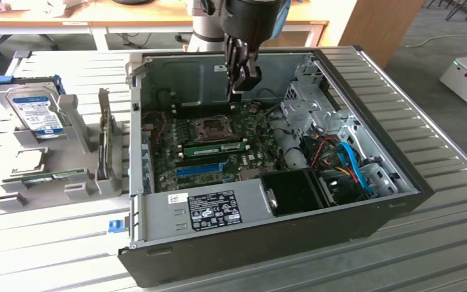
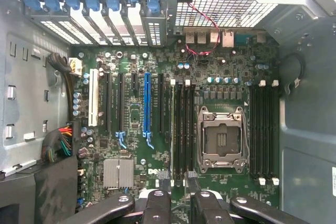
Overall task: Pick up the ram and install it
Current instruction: 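Press down the ram until it locks into place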
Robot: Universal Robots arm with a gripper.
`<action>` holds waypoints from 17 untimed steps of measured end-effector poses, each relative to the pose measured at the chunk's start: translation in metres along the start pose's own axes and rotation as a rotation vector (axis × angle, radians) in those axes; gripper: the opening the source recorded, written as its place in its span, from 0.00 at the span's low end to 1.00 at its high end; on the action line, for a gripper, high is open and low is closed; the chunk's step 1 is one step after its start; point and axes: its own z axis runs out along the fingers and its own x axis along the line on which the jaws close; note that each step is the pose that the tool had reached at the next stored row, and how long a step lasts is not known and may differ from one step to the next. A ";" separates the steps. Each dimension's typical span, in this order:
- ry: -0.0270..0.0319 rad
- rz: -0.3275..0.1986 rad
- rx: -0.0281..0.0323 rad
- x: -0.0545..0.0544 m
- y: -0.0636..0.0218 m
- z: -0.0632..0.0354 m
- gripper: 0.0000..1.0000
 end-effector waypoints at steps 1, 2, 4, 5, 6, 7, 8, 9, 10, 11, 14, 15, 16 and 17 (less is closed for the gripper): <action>0.0001 0.000 0.0000 0.000 0.0000 0.0000 0.25; 0.0000 0.000 0.0000 0.000 0.0000 0.0000 0.25; 0.0000 0.000 0.0000 0.000 0.0000 0.0000 0.25; 0.0000 0.000 0.0000 0.000 0.0000 0.0000 0.25; 0.0001 0.000 0.0000 0.000 0.0000 0.0000 0.25; 0.0000 0.000 0.0000 0.000 0.0000 0.0000 0.24; 0.0000 0.000 0.0000 0.000 0.0000 0.0000 0.24; 0.0000 0.000 0.0000 0.000 0.0000 0.0000 0.18; 0.0000 0.000 0.0000 0.000 0.0000 0.0000 0.11; 0.0000 0.000 0.0000 0.000 0.0000 0.0000 0.11; 0.0000 0.000 0.0001 0.000 0.0000 0.0000 0.11; 0.0001 0.000 0.0000 0.000 0.0000 0.0000 0.11; 0.0001 0.000 0.0000 0.000 0.0000 0.0000 0.11; 0.0000 0.000 0.0000 0.000 0.0000 0.0000 0.11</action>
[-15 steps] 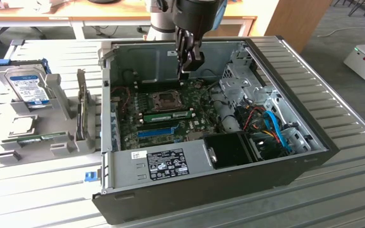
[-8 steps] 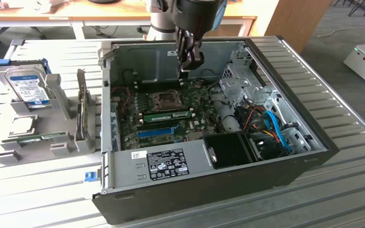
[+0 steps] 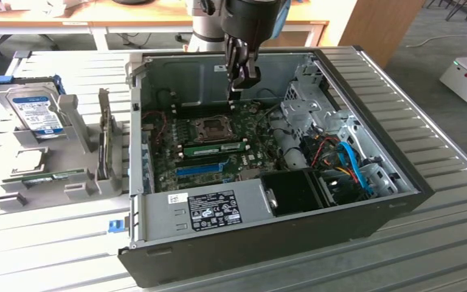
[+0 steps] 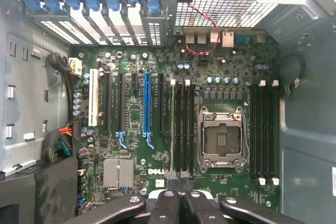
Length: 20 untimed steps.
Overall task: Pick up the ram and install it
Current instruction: 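Press down the ram until it locks into place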
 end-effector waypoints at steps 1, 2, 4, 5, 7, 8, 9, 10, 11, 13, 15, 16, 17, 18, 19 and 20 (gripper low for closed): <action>0.0000 0.000 0.0000 0.000 0.0000 0.0000 0.11; 0.0000 0.000 0.0000 0.000 0.0000 0.0000 0.11; 0.0000 0.000 0.0000 0.000 0.0000 0.0000 0.11; 0.0001 0.000 0.0000 0.000 0.0000 0.0000 0.11; 0.0001 0.000 0.0001 0.000 -0.0001 0.0000 0.11; 0.0001 0.000 0.0002 0.000 -0.0006 0.0000 0.11; 0.0002 0.000 0.0001 0.000 -0.0010 -0.0001 0.11; 0.0002 0.000 0.0001 0.000 -0.0014 -0.0001 0.11; 0.0002 0.000 0.0001 0.000 -0.0021 0.0000 0.11; 0.0002 0.000 0.0001 0.000 -0.0046 -0.0001 0.11; 0.0001 0.000 0.0002 0.000 -0.0074 -0.0001 0.11; 0.0001 0.000 0.0002 0.000 -0.0089 -0.0001 0.11; 0.0000 0.000 0.0002 0.000 -0.0105 -0.0002 0.11; 0.0000 0.000 0.0002 0.000 -0.0120 -0.0002 0.11; 0.0000 0.000 0.0002 0.000 -0.0137 -0.0003 0.11; 0.0000 0.000 0.0002 0.000 -0.0151 -0.0004 0.11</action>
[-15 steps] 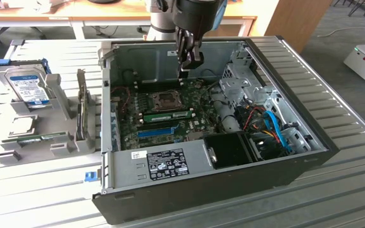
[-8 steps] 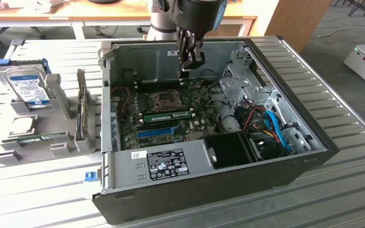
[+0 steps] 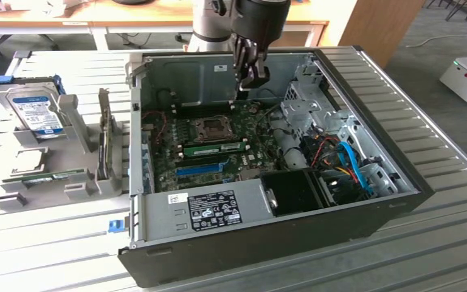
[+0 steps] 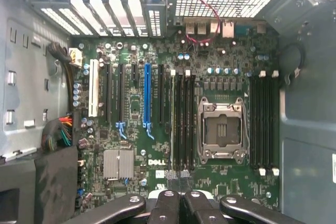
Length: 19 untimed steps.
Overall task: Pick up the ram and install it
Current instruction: 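Press down the ram until it locks into place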
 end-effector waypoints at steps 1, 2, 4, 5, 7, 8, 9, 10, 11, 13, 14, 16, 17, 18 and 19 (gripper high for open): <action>0.0000 0.000 0.0000 0.000 -0.0014 0.0000 0.11; -0.0001 0.000 0.0000 0.000 -0.0027 -0.0001 0.11; -0.0003 0.000 0.0000 0.000 -0.0049 -0.0001 0.11; -0.0003 0.000 0.0000 0.000 -0.0059 -0.0002 0.11; -0.0004 -0.001 0.0000 0.000 -0.0075 -0.0002 0.11; -0.0006 -0.001 0.0000 0.000 -0.0083 -0.0002 0.11; -0.0007 -0.001 0.0000 0.000 -0.0090 -0.0002 0.11; -0.0008 -0.001 0.0000 0.000 -0.0099 -0.0003 0.11; -0.0009 -0.002 0.0000 0.000 -0.0107 -0.0003 0.11; -0.0012 -0.003 0.0000 0.000 -0.0126 -0.0003 0.11; -0.0014 -0.004 -0.0001 0.000 -0.0135 -0.0004 0.11; -0.0017 -0.005 0.0000 0.000 -0.0149 -0.0003 0.11; -0.0021 -0.006 0.0002 0.000 -0.0151 -0.0003 0.11; -0.0022 -0.006 0.0007 0.000 -0.0152 -0.0003 0.11; -0.0024 -0.007 0.0013 0.000 -0.0153 -0.0004 0.11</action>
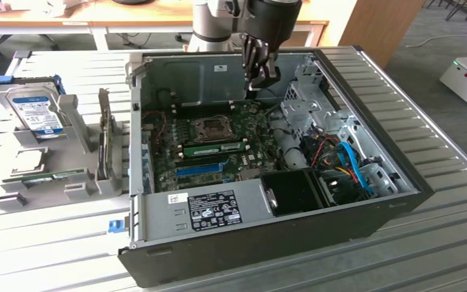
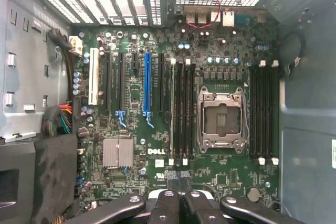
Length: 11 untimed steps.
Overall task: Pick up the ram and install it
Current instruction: 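Press down the ram until it locks into place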
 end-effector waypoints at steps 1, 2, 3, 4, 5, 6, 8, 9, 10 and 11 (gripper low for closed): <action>-0.0002 0.000 0.0008 0.000 -0.0001 0.0000 0.11; -0.0003 -0.001 0.0024 0.000 -0.0001 0.0001 0.11; -0.0004 -0.001 0.0049 0.000 -0.0001 0.0001 0.11; -0.0005 -0.001 0.0090 0.000 -0.0001 0.0001 0.11; -0.0006 -0.002 0.0126 0.000 -0.0001 0.0001 0.11; -0.0006 -0.002 0.0145 0.000 -0.0002 0.0002 0.11; -0.0005 -0.002 0.0146 0.000 -0.0002 0.0001 0.11; -0.0005 -0.002 0.0146 0.000 -0.0001 0.0001 0.11; -0.0004 -0.002 0.0146 0.000 -0.0001 0.0001 0.11; -0.0004 -0.002 0.0147 0.000 -0.0001 0.0001 0.11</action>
